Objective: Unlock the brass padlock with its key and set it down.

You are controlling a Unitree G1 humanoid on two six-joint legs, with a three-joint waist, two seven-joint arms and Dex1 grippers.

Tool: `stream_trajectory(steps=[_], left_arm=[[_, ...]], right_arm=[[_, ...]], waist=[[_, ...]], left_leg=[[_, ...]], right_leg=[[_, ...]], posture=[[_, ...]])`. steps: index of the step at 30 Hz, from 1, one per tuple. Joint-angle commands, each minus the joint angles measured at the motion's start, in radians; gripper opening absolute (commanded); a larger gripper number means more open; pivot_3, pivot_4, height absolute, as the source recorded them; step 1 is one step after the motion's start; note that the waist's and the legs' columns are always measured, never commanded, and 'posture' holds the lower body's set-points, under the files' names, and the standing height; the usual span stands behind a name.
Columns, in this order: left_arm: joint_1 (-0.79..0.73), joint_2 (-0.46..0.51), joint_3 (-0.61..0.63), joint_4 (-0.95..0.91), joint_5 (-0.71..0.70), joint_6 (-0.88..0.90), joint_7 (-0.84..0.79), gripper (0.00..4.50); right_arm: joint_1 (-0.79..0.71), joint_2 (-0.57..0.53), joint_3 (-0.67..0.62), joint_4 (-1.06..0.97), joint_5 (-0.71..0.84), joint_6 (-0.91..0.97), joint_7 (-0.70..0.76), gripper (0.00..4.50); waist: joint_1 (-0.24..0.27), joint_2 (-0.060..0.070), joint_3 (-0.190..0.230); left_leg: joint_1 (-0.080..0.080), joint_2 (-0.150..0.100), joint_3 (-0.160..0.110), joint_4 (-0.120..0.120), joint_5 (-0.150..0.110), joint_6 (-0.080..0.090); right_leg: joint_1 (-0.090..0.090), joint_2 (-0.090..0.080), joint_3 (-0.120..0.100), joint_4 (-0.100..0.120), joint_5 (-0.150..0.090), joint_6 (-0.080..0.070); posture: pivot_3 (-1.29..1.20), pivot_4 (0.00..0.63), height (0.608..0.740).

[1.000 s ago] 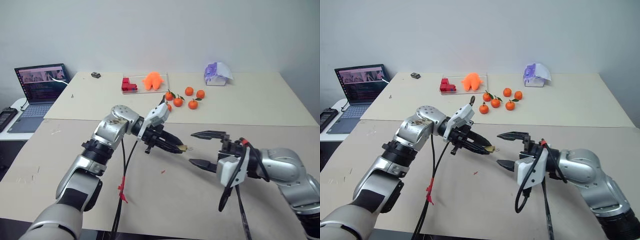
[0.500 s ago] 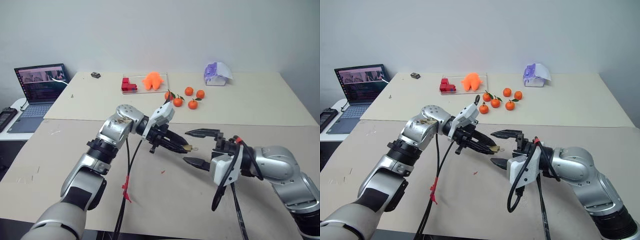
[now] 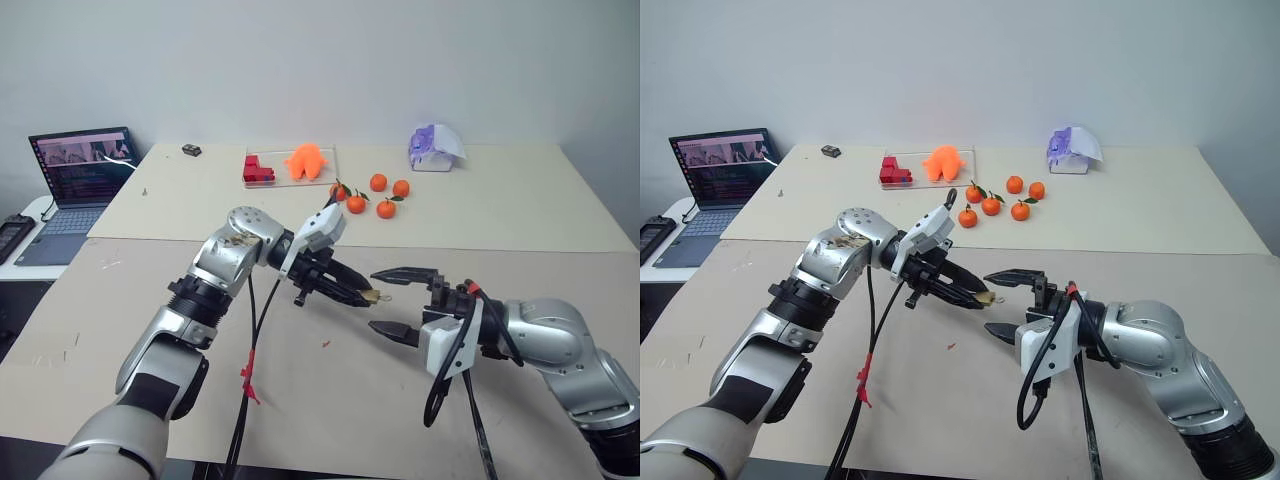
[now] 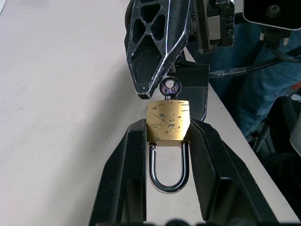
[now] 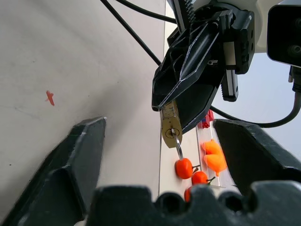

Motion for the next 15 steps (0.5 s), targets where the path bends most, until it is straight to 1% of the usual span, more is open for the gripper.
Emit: stream_trajectory(steps=[1, 2, 4, 5, 7, 9, 15], left_arm=[[-0.020, 0.004, 0.013, -0.001, -0.005, -0.009, 0.000, 0.80], [-0.020, 0.003, 0.013, 0.000, -0.005, -0.010, 0.000, 0.80], [-0.021, 0.002, 0.014, 0.002, -0.006, -0.010, 0.000, 0.80], [-0.022, 0.001, 0.014, 0.002, -0.006, -0.012, 0.001, 0.80], [-0.021, -0.002, 0.013, 0.001, -0.004, -0.017, 0.003, 0.80], [-0.021, -0.003, 0.014, -0.002, -0.008, -0.014, 0.002, 0.80], [-0.022, -0.004, 0.014, 0.010, -0.004, -0.020, 0.004, 0.80]], right_arm=[[-0.006, 0.007, -0.034, -0.029, 0.016, 0.002, -0.019, 2.67], [-0.006, 0.008, -0.034, -0.030, 0.017, 0.004, -0.020, 2.36], [-0.006, 0.009, -0.035, -0.030, 0.016, 0.006, -0.020, 1.55], [-0.007, 0.009, -0.035, -0.030, 0.016, 0.007, -0.020, 1.29], [-0.007, 0.009, -0.035, -0.032, 0.016, 0.009, -0.020, 0.51], [-0.007, 0.011, -0.036, -0.034, 0.016, 0.011, -0.020, 0.13], [-0.011, 0.015, -0.037, -0.034, 0.012, 0.013, -0.023, 0.13]], waist=[[0.000, 0.000, 0.000], [0.000, 0.000, 0.000], [0.000, 0.000, 0.000], [0.000, 0.000, 0.000], [0.000, 0.000, 0.000], [0.000, 0.000, 0.000], [0.000, 0.000, 0.000]], left_leg=[[0.000, 0.000, 0.000, 0.000, 0.000, 0.000], [0.000, 0.000, 0.000, 0.000, 0.000, 0.000], [0.000, 0.000, 0.000, 0.000, 0.000, 0.000], [0.000, 0.000, 0.000, 0.000, 0.000, 0.000], [0.000, 0.000, 0.000, 0.000, 0.000, 0.000], [0.000, 0.000, 0.000, 0.000, 0.000, 0.000], [0.000, 0.000, 0.000, 0.000, 0.000, 0.000]], right_leg=[[0.000, 0.000, 0.000, 0.000, 0.000, 0.000], [0.000, 0.000, 0.000, 0.000, 0.000, 0.000], [0.000, 0.000, 0.000, 0.000, 0.000, 0.000], [0.000, 0.000, 0.000, 0.000, 0.000, 0.000], [0.000, 0.000, 0.000, 0.000, 0.000, 0.000], [0.000, 0.000, 0.000, 0.000, 0.000, 0.000], [0.000, 0.000, 0.000, 0.000, 0.000, 0.000]], posture=[[0.00, 0.150, 0.724], [0.00, 0.150, 0.724], [0.00, 0.150, 0.724], [0.00, 0.150, 0.724], [0.00, 0.150, 0.724], [0.00, 0.150, 0.724], [0.00, 0.150, 0.724]])
